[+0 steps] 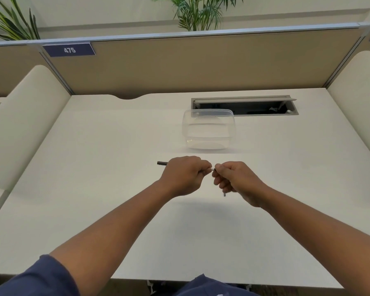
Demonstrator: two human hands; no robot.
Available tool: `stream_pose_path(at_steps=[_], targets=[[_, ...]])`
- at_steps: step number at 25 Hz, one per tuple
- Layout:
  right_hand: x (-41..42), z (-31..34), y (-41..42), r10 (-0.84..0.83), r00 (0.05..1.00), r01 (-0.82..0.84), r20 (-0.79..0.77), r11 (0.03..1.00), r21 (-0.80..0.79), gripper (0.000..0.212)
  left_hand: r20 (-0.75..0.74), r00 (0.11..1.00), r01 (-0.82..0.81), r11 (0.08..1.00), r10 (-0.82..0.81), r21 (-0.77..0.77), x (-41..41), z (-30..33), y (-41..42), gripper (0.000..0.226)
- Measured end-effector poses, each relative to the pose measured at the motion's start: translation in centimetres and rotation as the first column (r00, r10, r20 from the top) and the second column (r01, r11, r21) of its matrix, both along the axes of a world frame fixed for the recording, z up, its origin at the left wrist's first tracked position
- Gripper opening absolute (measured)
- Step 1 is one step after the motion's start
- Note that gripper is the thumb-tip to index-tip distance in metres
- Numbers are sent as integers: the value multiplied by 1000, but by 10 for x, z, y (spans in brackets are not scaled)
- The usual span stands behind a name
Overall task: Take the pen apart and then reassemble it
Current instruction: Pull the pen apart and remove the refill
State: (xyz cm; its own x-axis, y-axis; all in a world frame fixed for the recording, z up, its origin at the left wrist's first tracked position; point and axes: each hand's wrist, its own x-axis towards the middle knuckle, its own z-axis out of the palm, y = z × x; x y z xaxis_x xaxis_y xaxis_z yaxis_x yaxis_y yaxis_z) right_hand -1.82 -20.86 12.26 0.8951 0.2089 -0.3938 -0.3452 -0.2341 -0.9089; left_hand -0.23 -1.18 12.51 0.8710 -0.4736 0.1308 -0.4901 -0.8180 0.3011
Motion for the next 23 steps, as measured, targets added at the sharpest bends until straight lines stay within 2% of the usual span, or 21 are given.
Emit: stream_pose_path(at_steps=[1, 2, 3, 4, 5, 6, 7, 8, 9, 10, 11, 12, 13, 14, 15, 17, 18, 20, 21, 23], targets=[[3, 1, -1, -9, 986, 23, -169, 996, 82, 31, 67, 997, 33, 999, -34, 28, -1, -2, 1, 26], [5, 1, -2, -8, 970, 37, -242, 993, 115, 30, 88, 995, 47, 998, -51, 44, -1, -3, 2, 25], [6, 0, -2, 0, 977, 22, -213, 995, 101, 30, 72, 996, 45, 998, -48, 36, -1, -3, 1, 24], [5, -1, -3, 21, 995, -17, -93, 999, 34, 29, 2, 1000, 26, 1000, -26, 9, 0, -3, 0, 25], [3, -5, -4, 65, 993, -54, 103, 994, -99, 28, -142, 990, -13, 999, 8, -32, 1, -2, -1, 25], [3, -10, -8, 156, 928, -61, 338, 959, -276, 26, -338, 941, -65, 992, 24, -110, 4, 1, -1, 25], [2, -14, -11, 300, 794, -45, 528, 896, -441, 23, -499, 866, -129, 973, 16, -192, 6, 2, -1, 25], [2, -18, -15, 420, 659, -31, 624, 844, -535, 20, -566, 824, -156, 959, -4, -235, 6, 2, 0, 24], [2, -22, -17, 464, 599, -29, 653, 828, -561, 18, -549, 836, -140, 964, -7, -225, 4, 2, 0, 24], [2, -26, -18, 430, 645, -57, 632, 851, -521, 16, -479, 878, -108, 978, 9, -179, 2, 1, 0, 23], [2, -25, -17, 330, 772, -98, 543, 906, -411, 17, -375, 927, -75, 989, 23, -127, 0, -1, 0, 23], [1, -20, -14, 208, 903, -122, 375, 963, -240, 21, -277, 960, -50, 995, 23, -89, -1, -2, 0, 24], [0, -16, -11, 134, 975, -123, 175, 990, -75, 28, -193, 981, -26, 998, 13, -65, -2, -2, 0, 26], [-1, -12, -9, 107, 994, -107, -9, 993, 45, 34, -120, 993, 3, 999, -8, -46, -2, -3, 0, 29], [0, -10, -9, 104, 987, -90, -120, 989, 119, 36, -63, 997, 31, 999, -33, -27, -3, -3, 0, 31], [1, -6, -9, 86, 985, -62, -152, 986, 158, 35, -14, 998, 58, 998, -58, -1, -2, -1, 0, 32], [0, -5, -8, 70, 994, -59, -89, 991, 121, 34, -40, 998, 51, 999, -51, -7, -3, -1, 1, 31], [-2, -4, -7, 104, 983, -89, 152, 991, -101, 32, -230, 973, -20, 996, 0, -88, -3, 1, 1, 25], [-2, -4, -7, 163, 943, -92, 289, 966, -243, 30, -365, 931, -72, 986, 12, -152, -2, 3, 1, 23], [-3, -7, -9, 315, 778, -62, 544, 899, -433, 24, -581, 813, -158, 942, -47, -297, 0, 9, 2, 25]])
